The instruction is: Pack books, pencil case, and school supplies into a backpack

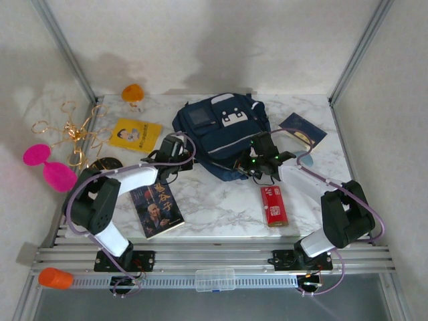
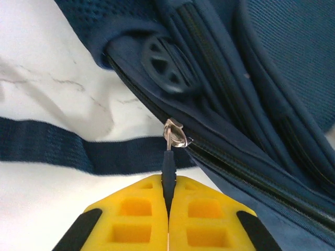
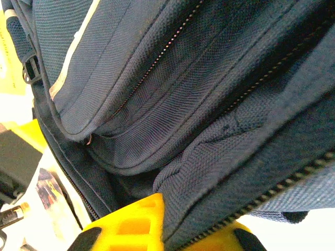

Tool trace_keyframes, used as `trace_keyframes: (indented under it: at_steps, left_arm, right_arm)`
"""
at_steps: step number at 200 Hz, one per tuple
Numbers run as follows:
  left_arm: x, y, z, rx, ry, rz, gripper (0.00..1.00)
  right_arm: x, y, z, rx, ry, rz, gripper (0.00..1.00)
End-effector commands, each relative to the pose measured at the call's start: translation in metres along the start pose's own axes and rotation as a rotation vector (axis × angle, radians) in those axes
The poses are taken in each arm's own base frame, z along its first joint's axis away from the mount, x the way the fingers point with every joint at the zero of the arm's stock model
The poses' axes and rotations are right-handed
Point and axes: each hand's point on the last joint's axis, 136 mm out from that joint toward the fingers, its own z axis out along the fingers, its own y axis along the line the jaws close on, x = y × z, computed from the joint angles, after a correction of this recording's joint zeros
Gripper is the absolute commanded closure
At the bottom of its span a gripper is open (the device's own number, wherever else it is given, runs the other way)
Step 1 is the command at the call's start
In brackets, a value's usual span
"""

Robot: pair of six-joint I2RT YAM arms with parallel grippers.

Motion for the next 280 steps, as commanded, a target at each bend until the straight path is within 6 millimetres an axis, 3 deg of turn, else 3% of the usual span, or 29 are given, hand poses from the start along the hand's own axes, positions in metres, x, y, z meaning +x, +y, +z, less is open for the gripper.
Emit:
trace_keyframes:
  at_steps: [1, 41, 98, 123, 164, 197, 228, 256, 280]
  left_arm:
    - [-0.029, 0.001, 0.004, -0.006, -0.058, -0.005, 1.00]
    - [-0.045, 0.013, 0.011, -0.002, -0.074, -0.049, 1.00]
    - [-0.035, 0.020, 0.013, -0.018, -0.048, -0.045, 1.00]
    - [-0.041, 0.026, 0.013, -0.061, -0.059, -0.056, 1.00]
    - [-0.047, 0.018, 0.023, -0.014, -0.041, -0.070, 1.00]
    - [-0.052, 0.016, 0.022, -0.021, -0.041, -0.076, 1.00]
    - [-0.057, 0.011, 0.007, -0.016, -0.043, -0.075, 0.76]
    - [-0.052, 0.009, -0.020, -0.011, -0.038, -0.099, 0.63]
    - [-0.038, 0.010, -0.046, -0.004, -0.036, -0.150, 0.56]
  right_arm:
    - [-0.011, 0.025, -0.003, -0.063, -0.027, -0.053, 1.00]
    - [-0.008, 0.034, 0.009, -0.068, -0.009, -0.096, 1.00]
    - [-0.023, 0.044, 0.026, -0.070, -0.037, -0.145, 1.00]
    - [-0.015, 0.057, 0.036, -0.099, -0.013, -0.163, 1.00]
    - [-0.006, 0.050, 0.039, -0.074, -0.004, -0.153, 1.00]
    - [-0.003, 0.054, 0.028, -0.092, -0.010, -0.151, 0.71]
    - [0.000, 0.046, 0.013, -0.061, -0.026, -0.174, 0.48]
    - [0.002, 0.030, -0.005, 0.004, -0.057, -0.200, 0.32]
    - [0.012, 0.036, -0.014, -0.030, -0.036, -0.260, 0.23]
